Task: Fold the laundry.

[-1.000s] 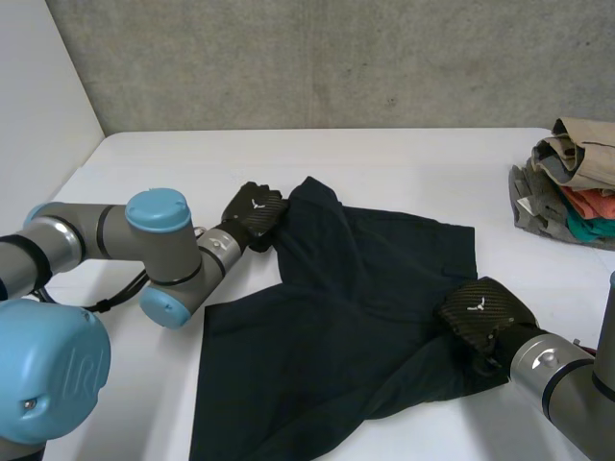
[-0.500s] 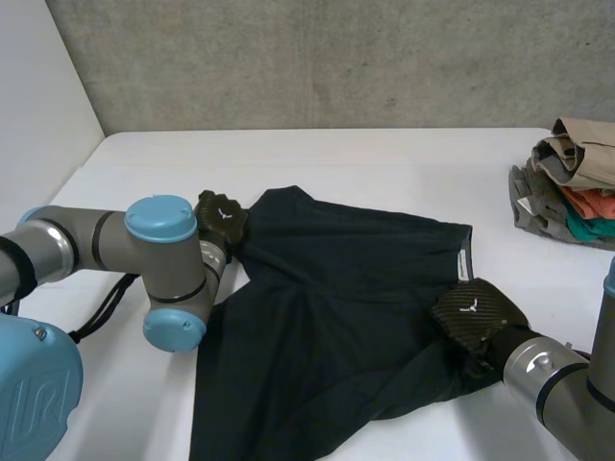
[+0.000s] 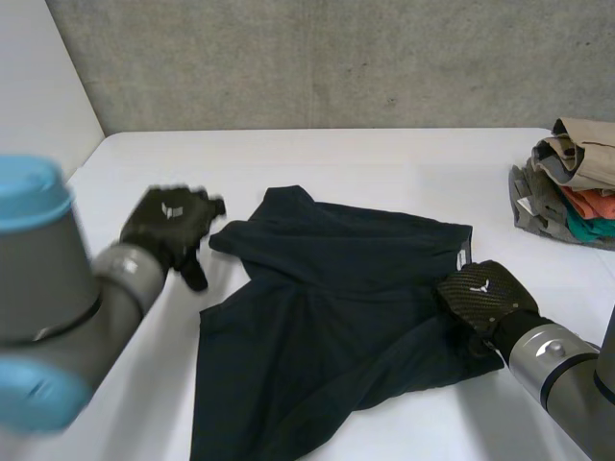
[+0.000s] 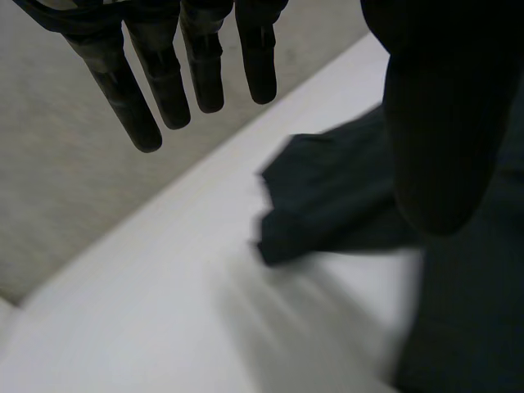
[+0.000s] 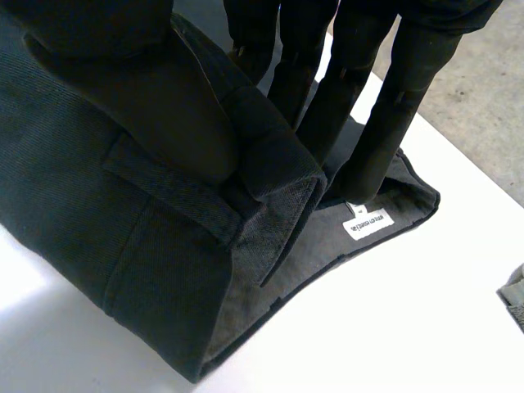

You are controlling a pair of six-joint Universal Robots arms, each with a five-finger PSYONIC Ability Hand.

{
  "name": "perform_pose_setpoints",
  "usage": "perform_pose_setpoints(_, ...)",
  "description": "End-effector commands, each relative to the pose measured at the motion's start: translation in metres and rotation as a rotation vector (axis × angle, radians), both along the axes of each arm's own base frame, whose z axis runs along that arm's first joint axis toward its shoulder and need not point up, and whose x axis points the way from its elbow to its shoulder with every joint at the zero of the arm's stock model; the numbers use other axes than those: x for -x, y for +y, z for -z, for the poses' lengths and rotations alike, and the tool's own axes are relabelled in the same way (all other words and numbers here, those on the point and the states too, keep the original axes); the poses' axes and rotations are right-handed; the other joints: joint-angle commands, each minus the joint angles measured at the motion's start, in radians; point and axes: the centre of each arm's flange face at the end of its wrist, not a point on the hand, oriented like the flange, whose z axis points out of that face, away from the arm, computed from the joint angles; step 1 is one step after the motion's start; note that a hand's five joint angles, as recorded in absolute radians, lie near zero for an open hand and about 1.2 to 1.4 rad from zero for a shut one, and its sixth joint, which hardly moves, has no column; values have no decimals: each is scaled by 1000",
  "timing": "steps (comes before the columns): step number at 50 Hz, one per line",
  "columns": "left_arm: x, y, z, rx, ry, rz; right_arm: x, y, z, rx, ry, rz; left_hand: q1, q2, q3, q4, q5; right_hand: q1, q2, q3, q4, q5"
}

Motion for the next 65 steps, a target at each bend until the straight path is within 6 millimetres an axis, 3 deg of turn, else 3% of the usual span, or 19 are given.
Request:
perform_pose_setpoints(1, -23, 73, 26, -178, -7, 105, -1, 0, 0, -10, -23, 9, 176, 174, 181, 176, 171, 270, 212, 200, 195, 209)
perform_pose_setpoints(8, -35, 110, 51, -294, -40, 128, 0, -3, 1, 7, -26, 18, 255, 254, 260, 255, 250, 270, 212, 200, 195, 209)
perform_pose_setpoints(12, -34, 120, 56, -332, -23, 141, 0, -5, 0, 21, -35, 35, 246, 245, 251, 246, 241, 270, 212, 200, 195, 209)
perform_pose_setpoints(19, -31, 125, 57, -356, 4, 148, 0, -6, 1, 13, -52, 53, 237, 236, 243, 237, 233, 270, 212, 200, 195, 209)
perform_pose_setpoints(30, -26, 125, 78, -438, -57, 163, 1, -8, 0, 23, -57, 60, 249, 248, 254, 249, 244, 270, 212, 200, 195, 209)
perform_pose_setpoints(32, -25, 126, 80, -441, -64, 163, 1, -9, -1, 29, -59, 61, 360, 359, 365, 360, 355, 270, 212, 200, 195, 209)
perform_pose_setpoints(34, -24, 125, 80, -428, -59, 169, 3, -11, -1, 29, -59, 69, 644, 642, 649, 644, 639, 270, 212, 200, 195, 209)
perform_pose_setpoints(35, -22, 125, 78, -414, -52, 177, 3, -11, -1, 30, -58, 70, 939, 938, 944, 939, 934, 270, 212, 200, 195, 209)
perform_pose_setpoints(36, -21, 124, 76, -399, -44, 180, 3, -11, -1, 29, -56, 69, 1020, 1019, 1025, 1020, 1015, 270, 212, 200, 195, 209)
perform_pose_setpoints(41, -18, 122, 68, -354, -22, 190, 3, -9, -8, 50, -49, 62, 1021, 1019, 1026, 1021, 1016, 270, 212, 200, 195, 209)
perform_pose_setpoints(45, -22, 131, 59, -375, -45, 203, 6, 4, -24, 45, -4, 35, 1021, 1019, 1026, 1021, 1016, 270, 212, 200, 195, 209)
perform_pose_setpoints(53, -39, 165, 35, -440, -251, 315, 27, 79, -38, -216, 398, -233, 1021, 1019, 1026, 1021, 1016, 270, 212, 200, 195, 209)
perform_pose_setpoints(55, -41, 168, 32, -416, -297, 349, 30, 81, -39, -216, 426, -263, 1021, 1019, 1026, 1021, 1016, 270, 212, 200, 195, 209)
perform_pose_setpoints(58, -37, 160, 30, -362, -308, 361, 30, 71, -42, -171, 402, -237, 1021, 1019, 1026, 1021, 1016, 270, 212, 200, 195, 209)
perform_pose_setpoints(63, -11, 125, 24, -166, -234, 353, 25, 53, -43, -136, 312, -194, 1021, 1019, 1026, 1021, 1016, 270, 212, 200, 195, 209)
perform_pose_setpoints(65, -1, 111, 22, -102, -203, 349, 19, 32, -37, -123, 249, -167, 1021, 1019, 1026, 1021, 1016, 270, 212, 200, 195, 209)
